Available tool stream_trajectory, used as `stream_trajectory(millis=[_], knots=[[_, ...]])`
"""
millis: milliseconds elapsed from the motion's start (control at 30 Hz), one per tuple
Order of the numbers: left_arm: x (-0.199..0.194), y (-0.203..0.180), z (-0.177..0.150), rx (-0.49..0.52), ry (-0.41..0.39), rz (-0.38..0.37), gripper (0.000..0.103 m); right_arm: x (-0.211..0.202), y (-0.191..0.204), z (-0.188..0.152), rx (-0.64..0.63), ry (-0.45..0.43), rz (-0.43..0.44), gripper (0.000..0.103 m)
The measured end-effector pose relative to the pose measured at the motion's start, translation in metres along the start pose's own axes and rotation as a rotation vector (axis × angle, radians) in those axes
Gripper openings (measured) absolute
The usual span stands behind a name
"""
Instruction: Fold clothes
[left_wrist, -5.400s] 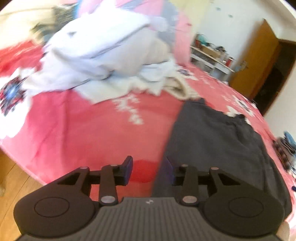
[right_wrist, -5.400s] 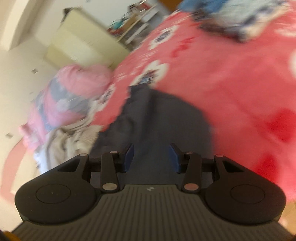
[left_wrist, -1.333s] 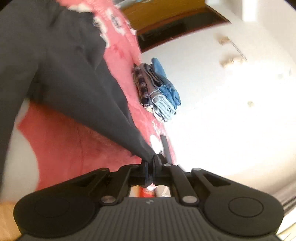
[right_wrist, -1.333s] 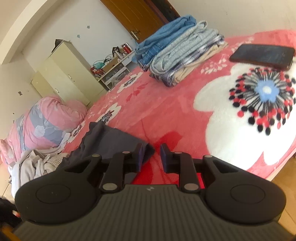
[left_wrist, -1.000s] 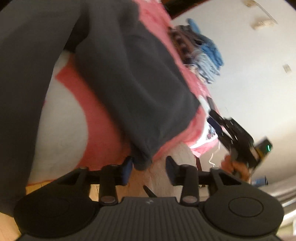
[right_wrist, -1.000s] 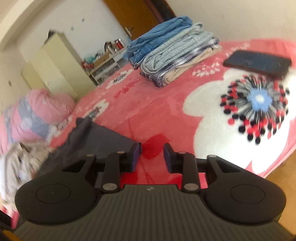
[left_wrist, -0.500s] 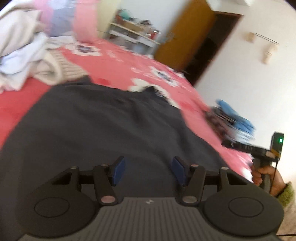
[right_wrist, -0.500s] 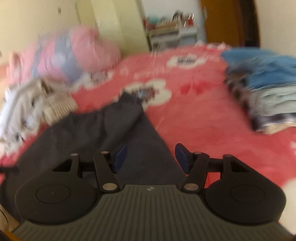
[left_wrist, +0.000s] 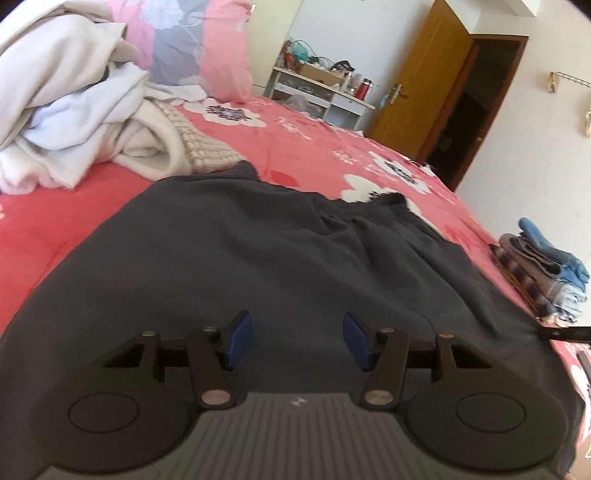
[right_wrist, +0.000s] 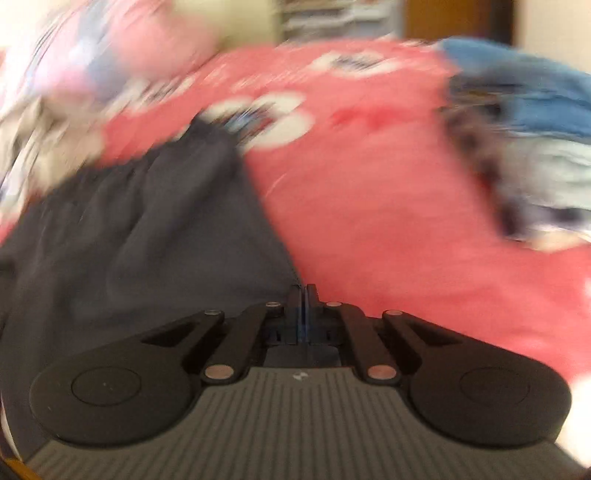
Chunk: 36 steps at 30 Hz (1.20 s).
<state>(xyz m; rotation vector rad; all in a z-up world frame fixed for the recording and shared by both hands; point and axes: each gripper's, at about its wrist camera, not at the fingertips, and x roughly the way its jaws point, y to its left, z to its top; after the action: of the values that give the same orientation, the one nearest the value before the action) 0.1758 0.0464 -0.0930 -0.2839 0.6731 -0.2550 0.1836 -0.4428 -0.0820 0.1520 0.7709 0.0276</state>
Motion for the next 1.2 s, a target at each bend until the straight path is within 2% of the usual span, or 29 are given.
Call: stream_trajectory(millis=[67, 133, 167, 200, 267, 333, 467, 533, 667, 733, 833, 867, 933, 1000, 1100, 1167, 1200], knots=[[0.004, 0.005, -0.001, -0.003, 0.001, 0.004, 0.055, -0.004, -0.018, -0.009, 0.079, -0.005, -0.071, 0.000], [0.005, 0.008, -0.001, -0.009, 0.000, -0.006, 0.055, 0.006, -0.038, -0.020, 0.174, 0.035, -0.088, 0.001], [0.005, 0.010, 0.000, -0.009, -0.002, -0.007, 0.055, 0.006, -0.045, -0.024, 0.210, 0.017, -0.061, 0.002], [0.006, 0.011, 0.000, -0.010, -0.005, -0.008, 0.055, 0.003, -0.049, -0.023, 0.229, -0.003, -0.062, 0.010], [0.006, 0.013, 0.000, -0.012, -0.010, -0.009, 0.055, -0.010, -0.050, -0.014, 0.246, -0.056, -0.154, 0.022], [0.007, 0.015, -0.001, -0.010, -0.016, -0.008, 0.055, -0.021, -0.045, -0.002, 0.229, -0.129, -0.195, 0.023], [0.007, 0.017, -0.002, -0.013, -0.027, -0.018, 0.055, -0.006, 0.000, 0.043, 0.083, -0.135, -0.070, 0.023], [0.008, 0.020, -0.003, -0.019, -0.030, -0.027, 0.055, 0.022, 0.039, 0.069, -0.019, -0.101, 0.039, 0.023], [0.009, 0.024, -0.005, -0.029, -0.037, -0.045, 0.055, 0.101, 0.104, 0.108, -0.131, -0.003, 0.201, 0.022], [0.009, 0.027, -0.005, -0.034, -0.041, -0.056, 0.055, 0.137, 0.116, 0.120, -0.134, 0.039, 0.216, 0.022], [0.009, 0.030, -0.006, -0.042, -0.045, -0.070, 0.055, 0.189, 0.112, 0.131, -0.130, 0.059, 0.138, 0.018], [0.009, 0.031, -0.006, -0.046, -0.045, -0.074, 0.055, 0.200, 0.104, 0.135, -0.101, 0.037, 0.138, 0.017], [0.009, 0.032, -0.006, -0.051, -0.046, -0.079, 0.055, 0.199, 0.076, 0.142, 0.058, -0.010, 0.177, 0.016], [0.009, 0.033, -0.006, -0.054, -0.046, -0.082, 0.055, 0.192, 0.057, 0.141, 0.194, -0.041, 0.179, 0.018], [0.006, 0.033, -0.005, -0.062, -0.050, -0.083, 0.056, 0.152, 0.048, 0.132, 0.262, -0.059, 0.167, 0.021], [0.003, 0.033, -0.003, -0.071, -0.051, -0.076, 0.058, 0.113, 0.054, 0.121, 0.256, -0.071, 0.174, 0.022], [0.001, 0.032, -0.002, -0.075, -0.051, -0.070, 0.058, 0.092, 0.059, 0.114, 0.266, -0.086, 0.183, 0.026]])
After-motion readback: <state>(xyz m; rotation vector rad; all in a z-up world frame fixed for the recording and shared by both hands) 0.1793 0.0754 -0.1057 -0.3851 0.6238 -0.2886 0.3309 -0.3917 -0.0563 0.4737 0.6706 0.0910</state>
